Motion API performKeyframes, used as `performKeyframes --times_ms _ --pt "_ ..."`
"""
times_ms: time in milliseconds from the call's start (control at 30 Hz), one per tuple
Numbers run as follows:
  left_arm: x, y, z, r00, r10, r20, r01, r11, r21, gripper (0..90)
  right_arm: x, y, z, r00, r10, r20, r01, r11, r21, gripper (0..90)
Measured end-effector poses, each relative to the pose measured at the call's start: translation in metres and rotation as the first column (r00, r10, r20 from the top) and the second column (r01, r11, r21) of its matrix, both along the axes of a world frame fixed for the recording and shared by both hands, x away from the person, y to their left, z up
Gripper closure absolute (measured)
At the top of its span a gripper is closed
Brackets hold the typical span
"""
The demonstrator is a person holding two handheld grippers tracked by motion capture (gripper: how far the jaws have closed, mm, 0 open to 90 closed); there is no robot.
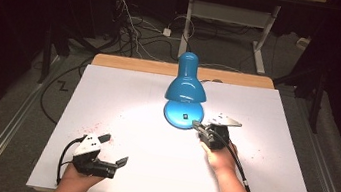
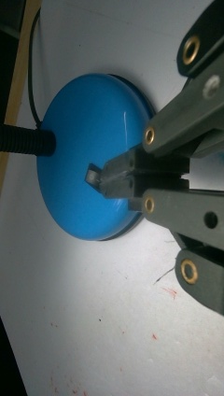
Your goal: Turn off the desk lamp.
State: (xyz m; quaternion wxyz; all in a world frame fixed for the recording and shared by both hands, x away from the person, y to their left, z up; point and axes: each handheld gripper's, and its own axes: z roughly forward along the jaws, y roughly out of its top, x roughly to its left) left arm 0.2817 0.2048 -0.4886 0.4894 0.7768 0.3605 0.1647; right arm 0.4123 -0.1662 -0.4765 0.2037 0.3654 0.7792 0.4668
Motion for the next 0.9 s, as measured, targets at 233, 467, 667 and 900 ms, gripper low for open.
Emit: performKeyframes --times_ms 233,467,667,900 --pt "0.0 0.0 0.0 1.0 -0.002 -0.002 0.002 1.0 -0.005 1.2 0.017 0.01 -0.001 0.9996 -0.027 0.001 0.027 1.0 -0.001 90.0" --pt "0.001 -0.001 -0.001 1.0 -0.009 -0.003 0.009 1.0 -0.003 1.2 0.027 0.016 -0.004 0.9995 -0.031 0.003 0.031 0.999 0.007 90.0" --pt "0.001 -0.001 -0.001 0.9999 -0.011 -0.005 0.011 0.9999 -0.001 1.2 0.033 0.021 -0.006 0.9995 -0.03 -0.009 0.03 0.999 0.02 90.0" --pt "0.001 -0.001 -0.001 0.9999 -0.01 -0.005 0.01 0.9999 -0.003 1.2 0.039 0.022 -0.007 0.9992 -0.039 -0.013 0.039 0.999 0.029 90.0"
